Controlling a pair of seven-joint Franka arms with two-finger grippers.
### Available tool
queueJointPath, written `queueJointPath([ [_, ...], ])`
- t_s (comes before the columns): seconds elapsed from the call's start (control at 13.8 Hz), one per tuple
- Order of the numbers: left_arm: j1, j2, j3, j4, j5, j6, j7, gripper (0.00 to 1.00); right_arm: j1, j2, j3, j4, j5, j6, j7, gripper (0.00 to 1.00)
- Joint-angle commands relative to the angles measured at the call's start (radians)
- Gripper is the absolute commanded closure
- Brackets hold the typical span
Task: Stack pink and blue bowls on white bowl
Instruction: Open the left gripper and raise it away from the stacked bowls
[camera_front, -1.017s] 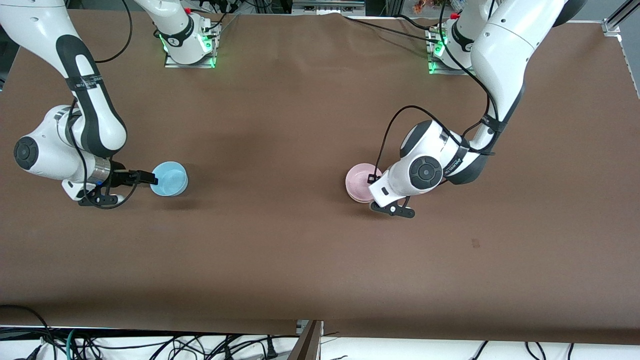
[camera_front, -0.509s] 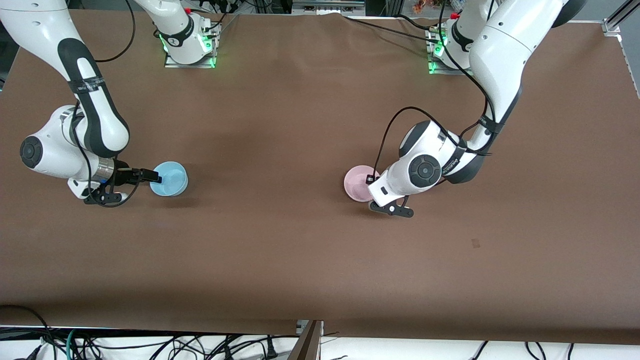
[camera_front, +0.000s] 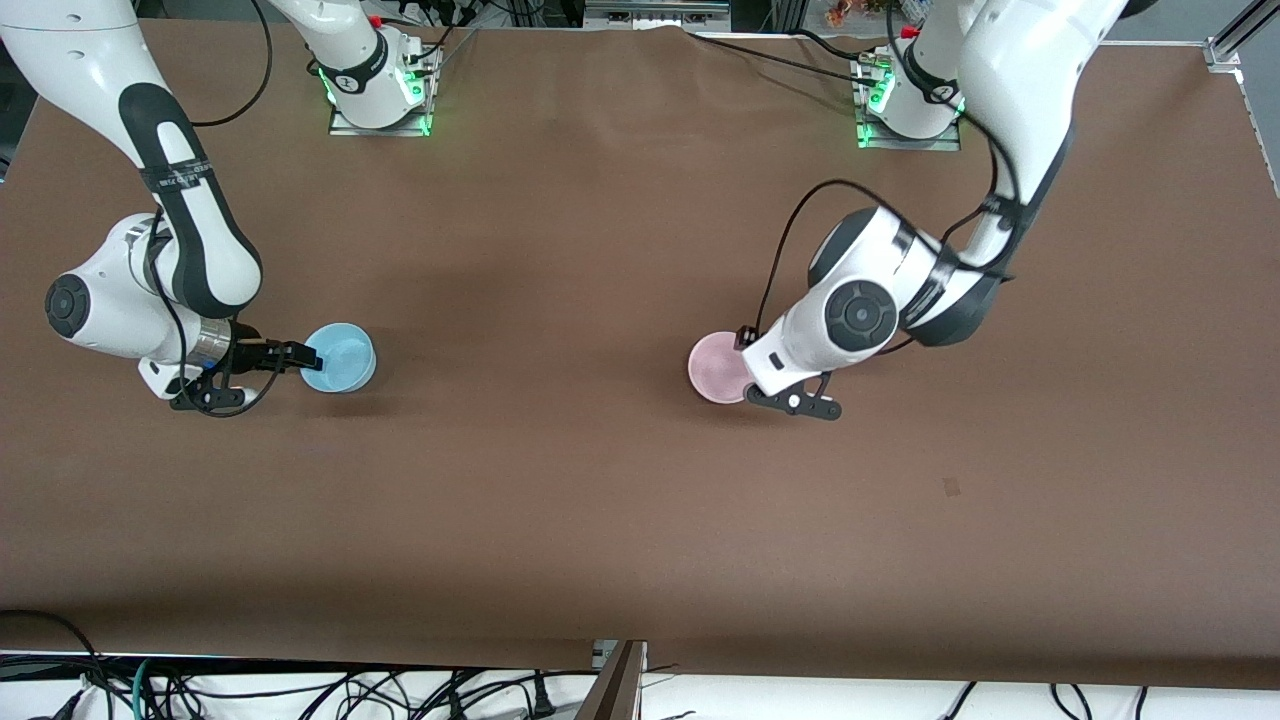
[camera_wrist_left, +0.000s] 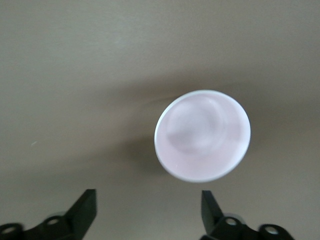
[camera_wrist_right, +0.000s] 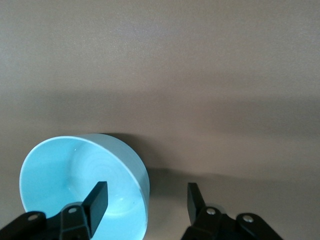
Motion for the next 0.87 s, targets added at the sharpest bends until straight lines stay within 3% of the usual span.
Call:
queueJointPath([
  [0.0,0.029,-0.125,0.009,-0.017,0.007,-0.096,-0.002,0.0,-0.008,-0.008,0.004,-0.013,0.029,0.015,-0.032,0.43],
  [0.22,0.129,-0.234,0.007,-0.009,0.011,-0.166,0.023,0.0,-0.008,-0.009,0.004,-0.011,0.029,0.013,-0.038,0.52],
  [0.58,0.279,-0.328,0.006,0.109,0.003,-0.402,0.269,0.0,-0.008,-0.012,0.004,-0.01,0.029,0.006,-0.057,0.87],
  [0.8,0.304,-0.364,0.018,0.155,0.013,-0.484,0.274,0.0,-0.008,-0.014,0.005,-0.008,0.029,0.001,-0.07,1.0],
])
